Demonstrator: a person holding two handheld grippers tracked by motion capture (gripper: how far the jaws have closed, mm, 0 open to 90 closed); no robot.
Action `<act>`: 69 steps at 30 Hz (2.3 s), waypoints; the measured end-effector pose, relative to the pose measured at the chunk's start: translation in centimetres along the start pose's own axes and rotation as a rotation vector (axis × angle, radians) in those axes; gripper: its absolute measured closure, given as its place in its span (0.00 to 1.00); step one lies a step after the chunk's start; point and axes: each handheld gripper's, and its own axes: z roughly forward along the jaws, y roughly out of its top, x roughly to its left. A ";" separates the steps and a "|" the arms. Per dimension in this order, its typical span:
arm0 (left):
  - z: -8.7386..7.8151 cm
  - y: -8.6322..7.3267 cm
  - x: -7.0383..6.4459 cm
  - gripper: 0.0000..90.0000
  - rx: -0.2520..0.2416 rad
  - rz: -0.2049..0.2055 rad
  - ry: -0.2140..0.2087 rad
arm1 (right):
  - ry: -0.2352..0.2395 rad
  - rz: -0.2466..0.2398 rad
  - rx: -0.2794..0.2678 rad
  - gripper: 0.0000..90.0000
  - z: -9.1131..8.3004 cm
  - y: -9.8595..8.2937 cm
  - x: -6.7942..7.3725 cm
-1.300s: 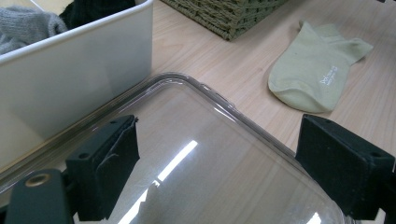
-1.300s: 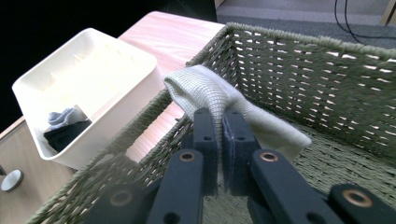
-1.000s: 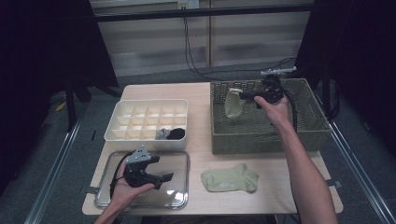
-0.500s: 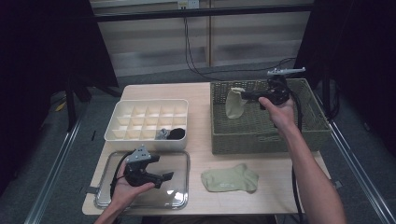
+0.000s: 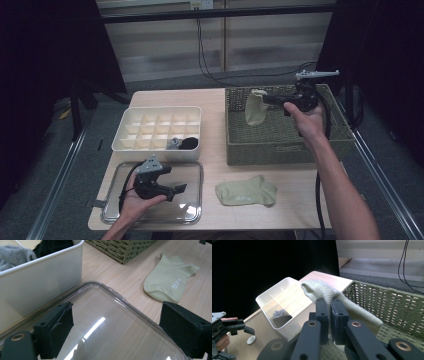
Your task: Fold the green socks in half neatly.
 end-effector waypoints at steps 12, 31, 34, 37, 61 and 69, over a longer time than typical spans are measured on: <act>-0.2 -0.1 0.0 0.13 -0.011 -0.001 0.003 | 0.008 -0.019 -0.042 0.96 -1.7 0.7 1.4; -0.4 -0.2 0.2 0.16 -0.014 -0.002 0.024 | 0.062 -0.083 -0.080 0.96 -3.6 1.6 5.2; -0.5 -0.2 0.0 0.17 -0.021 -0.005 0.027 | 0.069 -0.101 -0.080 0.96 -4.1 1.7 6.1; -0.5 -0.2 -0.1 0.17 -0.023 0.002 0.026 | 0.075 -0.118 -0.084 0.96 -4.4 1.6 7.0; -0.2 0.2 -0.4 0.24 -0.034 0.004 0.017 | 0.223 -0.178 -0.037 0.96 -1.4 -1.5 13.5; 0.5 1.2 -1.2 0.41 -0.058 0.027 -0.032 | 0.254 -0.148 0.033 0.96 1.3 -4.7 13.3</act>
